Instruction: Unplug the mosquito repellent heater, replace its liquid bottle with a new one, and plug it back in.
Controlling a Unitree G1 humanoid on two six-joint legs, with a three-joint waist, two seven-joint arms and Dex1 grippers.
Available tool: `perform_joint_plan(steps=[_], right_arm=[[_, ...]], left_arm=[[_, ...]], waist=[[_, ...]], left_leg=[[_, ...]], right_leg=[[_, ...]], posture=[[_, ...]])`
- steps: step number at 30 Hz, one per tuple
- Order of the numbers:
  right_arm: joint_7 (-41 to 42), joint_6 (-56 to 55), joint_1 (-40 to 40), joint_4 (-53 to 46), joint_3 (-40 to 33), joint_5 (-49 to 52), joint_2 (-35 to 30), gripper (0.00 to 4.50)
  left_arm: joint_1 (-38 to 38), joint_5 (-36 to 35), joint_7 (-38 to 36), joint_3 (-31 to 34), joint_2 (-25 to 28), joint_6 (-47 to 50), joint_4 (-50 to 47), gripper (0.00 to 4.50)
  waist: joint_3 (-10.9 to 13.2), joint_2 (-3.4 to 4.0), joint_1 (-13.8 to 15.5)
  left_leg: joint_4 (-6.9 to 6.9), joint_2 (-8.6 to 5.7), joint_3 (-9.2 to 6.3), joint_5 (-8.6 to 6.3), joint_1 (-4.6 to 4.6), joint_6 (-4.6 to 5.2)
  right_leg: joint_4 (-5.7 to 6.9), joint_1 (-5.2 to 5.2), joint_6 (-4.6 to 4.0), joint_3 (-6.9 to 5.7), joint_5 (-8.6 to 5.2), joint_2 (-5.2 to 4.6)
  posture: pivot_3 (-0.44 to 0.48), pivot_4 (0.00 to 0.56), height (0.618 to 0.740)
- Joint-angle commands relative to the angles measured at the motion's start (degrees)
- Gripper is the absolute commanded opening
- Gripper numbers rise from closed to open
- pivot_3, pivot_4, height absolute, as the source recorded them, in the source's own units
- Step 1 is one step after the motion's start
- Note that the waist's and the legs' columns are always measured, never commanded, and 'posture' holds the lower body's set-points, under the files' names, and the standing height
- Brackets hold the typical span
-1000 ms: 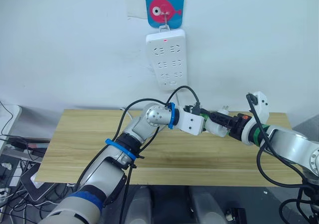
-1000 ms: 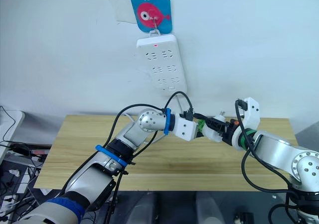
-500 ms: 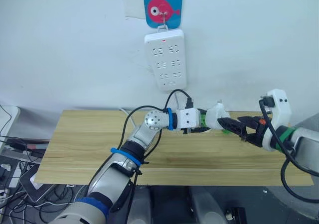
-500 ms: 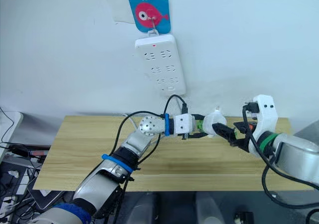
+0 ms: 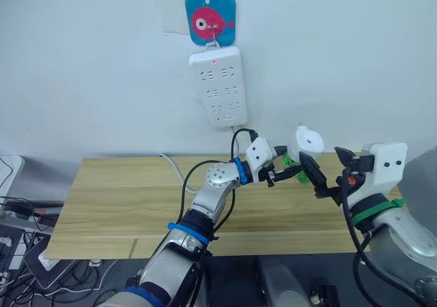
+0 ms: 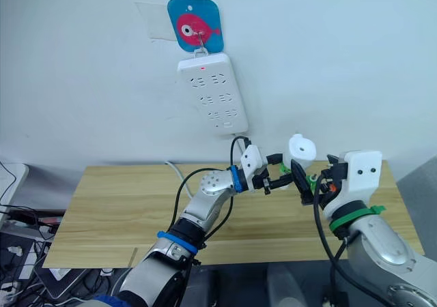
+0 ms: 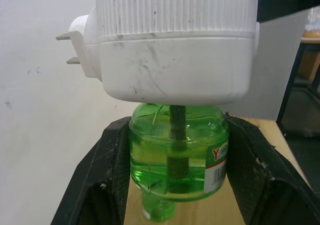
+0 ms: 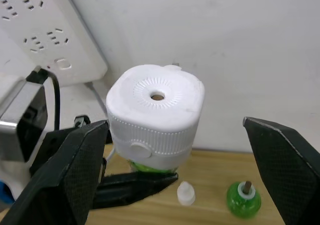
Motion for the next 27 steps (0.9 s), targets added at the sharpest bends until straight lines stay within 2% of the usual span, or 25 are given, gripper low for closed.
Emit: perform_joint_plan(steps=[1,12,24,27], right_arm=[[1.41,-2.56,-1.28,0.23,3.3,-6.68,4.63,4.5],[4.8,-1.9,-6.24,4.4,6.05,-18.41,13.25,4.5],[8.84,-0.75,-9.02,6.18,7.57,-24.77,19.34,4.5],[9.78,-0.73,-9.22,6.3,7.48,-25.7,20.35,3.96]], left_arm=[[0.03,-1.32,1.77,0.68,-1.74,-0.14,-3.93,2.26],[1.38,-1.07,5.87,0.48,-3.36,1.83,-6.65,2.26],[1.18,-1.06,6.8,0.05,-3.68,2.38,-6.85,2.26],[1.43,-1.12,6.78,-0.08,-3.63,2.52,-7.05,2.26]], waist=[[-0.26,0.03,-0.08],[-1.23,0.09,-0.42],[-1.38,0.08,-0.53],[-1.38,0.08,-0.54]], left_leg=[[-0.01,0.0,0.0,0.0,0.0,0.0],[-0.02,-0.01,0.0,-0.06,0.01,0.1],[-0.03,-0.01,-0.02,-0.06,0.02,0.11],[-0.03,-0.01,-0.02,-0.06,0.03,0.11]], right_leg=[[-0.02,0.0,0.0,0.0,0.0,0.01],[-0.01,0.01,-0.01,0.01,0.0,0.0],[0.0,0.01,-0.01,-0.01,0.0,0.0],[0.01,0.01,-0.01,0.0,0.0,0.0]], posture=[[-0.192,0.161,0.74],[-0.182,0.157,0.74],[-0.177,0.161,0.74],[-0.177,0.164,0.74]])
